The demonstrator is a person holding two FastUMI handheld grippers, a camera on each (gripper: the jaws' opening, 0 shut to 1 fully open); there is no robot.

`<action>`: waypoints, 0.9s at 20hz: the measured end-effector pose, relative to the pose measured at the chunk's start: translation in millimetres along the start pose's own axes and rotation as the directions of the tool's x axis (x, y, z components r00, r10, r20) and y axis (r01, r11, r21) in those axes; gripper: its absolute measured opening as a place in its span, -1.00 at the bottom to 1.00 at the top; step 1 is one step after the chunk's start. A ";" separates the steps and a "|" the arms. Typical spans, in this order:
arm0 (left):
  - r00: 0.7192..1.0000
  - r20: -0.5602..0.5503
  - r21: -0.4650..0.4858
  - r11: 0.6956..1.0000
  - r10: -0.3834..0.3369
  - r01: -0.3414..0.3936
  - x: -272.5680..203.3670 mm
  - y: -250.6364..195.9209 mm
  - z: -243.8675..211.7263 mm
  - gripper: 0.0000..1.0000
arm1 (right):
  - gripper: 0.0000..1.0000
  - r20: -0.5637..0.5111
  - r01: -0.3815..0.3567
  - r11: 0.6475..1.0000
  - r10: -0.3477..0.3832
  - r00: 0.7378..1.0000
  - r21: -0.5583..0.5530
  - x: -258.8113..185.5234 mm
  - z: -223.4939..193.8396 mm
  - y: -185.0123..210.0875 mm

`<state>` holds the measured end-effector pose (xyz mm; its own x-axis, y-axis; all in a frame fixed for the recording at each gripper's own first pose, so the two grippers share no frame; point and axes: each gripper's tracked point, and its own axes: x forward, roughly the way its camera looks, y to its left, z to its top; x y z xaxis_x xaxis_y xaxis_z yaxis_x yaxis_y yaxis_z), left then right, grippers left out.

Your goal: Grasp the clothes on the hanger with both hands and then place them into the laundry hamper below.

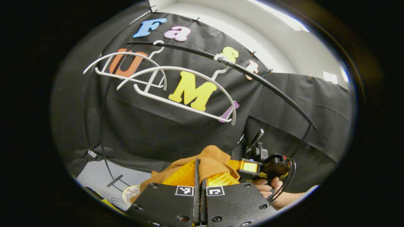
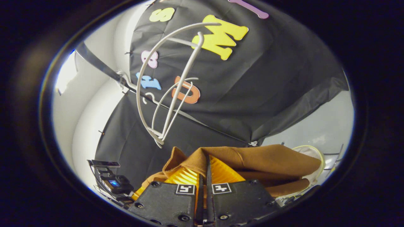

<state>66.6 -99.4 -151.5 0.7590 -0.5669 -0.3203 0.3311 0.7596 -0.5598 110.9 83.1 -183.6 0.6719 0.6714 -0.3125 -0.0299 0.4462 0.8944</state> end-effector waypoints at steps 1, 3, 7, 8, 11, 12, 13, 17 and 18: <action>1.000 -0.019 0.003 1.000 0.004 -0.004 2.1 2.5 -8.7 -0.88 | -0.87 -0.014 0.009 1.000 -0.009 1.000 0.009 3.9 -4.0 -6.4; 0.999 -0.049 0.007 1.000 0.009 -0.009 5.4 7.6 -23.8 -0.88 | -0.86 -0.036 0.031 0.999 -0.030 0.999 0.033 10.1 -15.1 -20.7; 0.995 -0.099 0.006 1.000 0.026 -0.026 11.4 19.7 -53.7 -0.99 | -0.87 -0.076 0.070 0.995 -0.065 0.995 0.066 29.5 -21.4 -47.4; 0.994 -0.108 0.004 0.999 0.032 -0.032 11.6 24.3 -59.9 -0.99 | -0.86 -0.084 0.085 0.994 -0.079 0.993 0.070 31.9 -24.2 -54.9; 0.987 -0.150 -0.002 0.999 0.053 -0.054 16.6 39.5 -80.3 -0.99 | -0.86 -0.095 0.138 0.987 -0.130 0.987 0.077 30.6 -42.0 -85.5; 0.985 -0.166 -0.004 0.998 0.057 -0.058 18.2 45.1 -88.6 -0.98 | -0.87 -0.106 0.158 0.984 -0.150 0.983 0.077 32.3 -45.6 -95.5; 0.981 -0.184 -0.013 0.998 0.064 -0.067 18.2 50.6 -97.5 -0.98 | -0.87 -0.113 0.175 0.981 -0.165 0.980 0.085 32.6 -47.4 -102.8; 0.965 -0.244 -0.070 0.991 0.096 -0.116 26.4 69.9 -129.7 -0.99 | -0.87 -0.144 0.242 0.959 -0.221 0.965 0.146 34.2 -63.3 -139.5; 0.959 -0.264 -0.082 0.988 0.106 -0.132 27.3 75.9 -140.3 -0.99 | -0.86 -0.147 0.256 0.952 -0.233 0.961 0.168 32.3 -66.1 -147.4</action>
<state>33.9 -101.9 -310.0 0.6151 -0.5467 -0.5682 0.1806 0.7991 -0.5734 88.1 78.1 -346.6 0.5442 0.6285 -0.5557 0.2678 0.4976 0.8250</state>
